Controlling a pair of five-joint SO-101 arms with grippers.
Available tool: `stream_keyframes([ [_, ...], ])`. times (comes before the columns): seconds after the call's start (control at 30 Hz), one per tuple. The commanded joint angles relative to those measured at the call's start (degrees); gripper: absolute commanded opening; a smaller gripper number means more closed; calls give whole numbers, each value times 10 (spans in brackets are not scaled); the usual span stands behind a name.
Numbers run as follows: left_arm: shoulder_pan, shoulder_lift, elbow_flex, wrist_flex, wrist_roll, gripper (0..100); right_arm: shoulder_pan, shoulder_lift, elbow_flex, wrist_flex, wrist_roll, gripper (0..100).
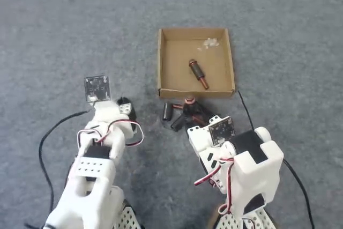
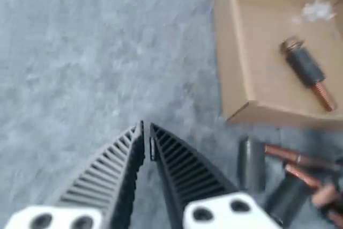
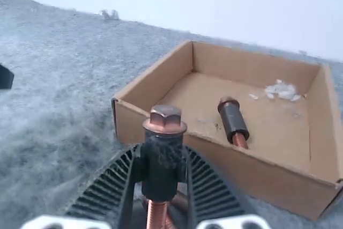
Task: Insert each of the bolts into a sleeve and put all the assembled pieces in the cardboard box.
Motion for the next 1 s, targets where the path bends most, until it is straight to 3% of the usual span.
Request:
stream_keyframes([
  [0.0, -5, 0, -91, 207, -52, 12, 7, -31, 7, -36, 0, 6],
  [0.07, -5, 0, -92, 223, -80, 12, 7, -31, 11, -44, 0, 6],
  [0.27, -7, 5, -91, 200, -62, 12, 8, -31, 16, -45, 0, 6],
  [0.43, -14, 111, -141, 189, -47, 12, 9, -73, 42, -60, -1, 6],
  [0.67, -44, 231, -231, 194, -47, 12, 63, -204, 62, 48, -4, 6],
  [0.97, -45, 244, -240, 194, -45, 12, 78, -387, 55, 284, -5, 6],
])
